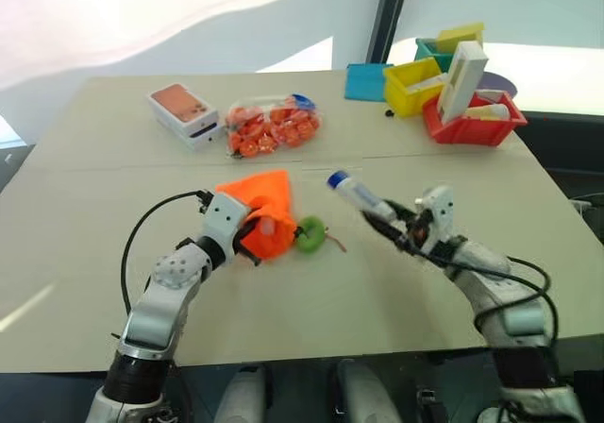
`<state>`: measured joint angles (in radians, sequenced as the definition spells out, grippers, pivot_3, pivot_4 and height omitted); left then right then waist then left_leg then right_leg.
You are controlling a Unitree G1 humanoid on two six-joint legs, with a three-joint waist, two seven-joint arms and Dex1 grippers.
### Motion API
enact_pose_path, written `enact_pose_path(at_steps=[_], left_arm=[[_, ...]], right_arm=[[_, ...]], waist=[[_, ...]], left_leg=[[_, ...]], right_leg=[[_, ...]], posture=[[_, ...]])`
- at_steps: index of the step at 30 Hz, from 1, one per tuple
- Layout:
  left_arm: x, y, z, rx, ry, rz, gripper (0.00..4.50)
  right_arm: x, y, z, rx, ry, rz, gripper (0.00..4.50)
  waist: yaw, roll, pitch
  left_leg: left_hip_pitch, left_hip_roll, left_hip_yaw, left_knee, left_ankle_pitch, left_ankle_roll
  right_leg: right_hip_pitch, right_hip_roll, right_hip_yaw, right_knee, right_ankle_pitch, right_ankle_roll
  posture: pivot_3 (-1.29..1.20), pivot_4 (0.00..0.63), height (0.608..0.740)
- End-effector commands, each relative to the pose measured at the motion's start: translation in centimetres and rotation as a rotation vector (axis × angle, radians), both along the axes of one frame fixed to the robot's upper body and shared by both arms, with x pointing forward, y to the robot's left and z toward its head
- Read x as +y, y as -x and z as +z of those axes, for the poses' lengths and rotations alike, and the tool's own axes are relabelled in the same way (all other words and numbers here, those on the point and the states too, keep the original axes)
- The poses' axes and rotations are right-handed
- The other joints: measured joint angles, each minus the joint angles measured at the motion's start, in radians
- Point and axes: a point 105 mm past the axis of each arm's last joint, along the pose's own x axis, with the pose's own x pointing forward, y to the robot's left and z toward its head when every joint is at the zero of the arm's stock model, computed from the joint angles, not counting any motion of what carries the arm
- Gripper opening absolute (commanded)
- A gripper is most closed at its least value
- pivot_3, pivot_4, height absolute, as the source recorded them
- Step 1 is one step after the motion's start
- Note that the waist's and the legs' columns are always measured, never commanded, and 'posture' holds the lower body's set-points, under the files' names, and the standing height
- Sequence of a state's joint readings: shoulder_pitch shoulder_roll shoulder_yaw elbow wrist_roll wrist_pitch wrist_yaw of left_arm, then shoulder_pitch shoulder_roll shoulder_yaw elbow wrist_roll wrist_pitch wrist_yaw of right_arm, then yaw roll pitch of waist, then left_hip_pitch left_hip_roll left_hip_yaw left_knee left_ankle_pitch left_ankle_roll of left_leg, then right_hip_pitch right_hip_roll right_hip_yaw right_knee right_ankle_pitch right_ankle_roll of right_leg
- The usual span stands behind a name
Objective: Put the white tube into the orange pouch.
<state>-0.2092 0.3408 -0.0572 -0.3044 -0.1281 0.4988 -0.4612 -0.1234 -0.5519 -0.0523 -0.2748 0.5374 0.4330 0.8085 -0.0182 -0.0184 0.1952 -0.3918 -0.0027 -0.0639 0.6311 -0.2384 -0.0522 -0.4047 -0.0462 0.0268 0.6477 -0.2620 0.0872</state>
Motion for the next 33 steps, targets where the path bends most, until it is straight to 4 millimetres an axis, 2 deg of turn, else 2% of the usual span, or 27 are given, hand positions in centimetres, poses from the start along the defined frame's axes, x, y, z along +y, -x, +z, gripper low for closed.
enact_pose_path(at_steps=[1,5,9,12,14,17,25,28,33], left_arm=[[0.1,0.2,0.4,0.021,0.056,-0.014,0.0],[0.6,0.0,0.6,0.068,0.119,-0.017,0.0],[0.9,-0.1,0.7,0.11,0.148,-0.045,0.0],[1.1,-0.1,0.8,0.128,0.14,-0.06,0.0],[1.1,-0.2,0.9,0.13,0.132,-0.066,0.0],[1.3,-0.2,1.3,0.125,0.13,-0.069,0.0],[0.9,0.1,2.1,0.114,0.124,-0.101,0.0],[0.6,0.2,2.5,0.099,0.104,-0.118,0.0],[-0.7,0.4,3.2,0.071,0.061,-0.153,0.0]], right_arm=[[2.5,3.8,1.2,0.044,-0.012,0.226,1.58],[5.8,5.7,1.1,0.077,-0.014,0.345,1.58],[7.8,4.9,0.5,0.083,0.001,0.324,1.58],[8.0,3.8,-0.6,0.078,0.064,0.275,1.58],[8.0,2.8,-1.0,0.077,0.068,0.229,1.58],[8.1,2.5,-1.2,0.07,0.07,0.221,1.58],[8.2,1.3,-1.1,0.014,0.096,0.173,1.58],[8.5,0.3,-0.8,-0.038,0.079,0.096,1.58],[9.1,0.0,-0.8,-0.026,0.028,0.063,1.58]], waist=[[0.0,0.0,0.0],[0.001,-0.001,0.0],[0.003,-0.001,0.0],[0.005,-0.001,0.0],[0.006,-0.002,0.0],[0.007,-0.002,0.0],[0.003,-0.002,0.0],[0.003,-0.002,0.0],[0.005,-0.002,0.0]], left_leg=[[0.0,0.0,0.0,0.0,0.0,0.0],[0.001,0.001,0.0,0.001,0.0,0.0],[0.001,0.001,-0.001,0.002,0.0,0.0],[0.0,0.0,0.0,0.002,0.0,-0.001],[0.0,0.0,0.0,0.002,0.0,-0.001],[-0.001,0.0,0.0,0.001,0.0,-0.001],[-0.001,0.0,0.0,0.0,0.0,-0.001],[0.0,0.0,0.0,0.0,0.0,-0.001],[-0.001,0.0,0.0,0.0,0.0,-0.001]], right_leg=[[0.0,0.0,0.0,0.0,0.0,0.0],[0.0,0.002,0.0,0.0,-0.002,-0.003],[0.0,0.002,0.0,0.0,-0.002,-0.004],[0.0,0.001,0.0,0.0,0.0,-0.006],[0.0,0.0,0.0,-0.002,0.001,-0.002],[-0.001,0.0,0.0,-0.002,0.001,-0.002],[-0.001,0.0,0.0,-0.001,0.001,-0.002],[-0.001,0.001,0.0,-0.001,0.001,-0.002],[-0.001,0.0,0.0,-0.001,0.001,-0.002]], posture=[[0.0,0.15,0.74],[0.0,0.15,0.74],[0.0,0.15,0.74],[0.0,0.15,0.74],[0.0,0.15,0.74],[0.0,0.15,0.74],[0.0,0.15,0.74],[0.0,0.15,0.74],[0.0,0.15,0.74]])
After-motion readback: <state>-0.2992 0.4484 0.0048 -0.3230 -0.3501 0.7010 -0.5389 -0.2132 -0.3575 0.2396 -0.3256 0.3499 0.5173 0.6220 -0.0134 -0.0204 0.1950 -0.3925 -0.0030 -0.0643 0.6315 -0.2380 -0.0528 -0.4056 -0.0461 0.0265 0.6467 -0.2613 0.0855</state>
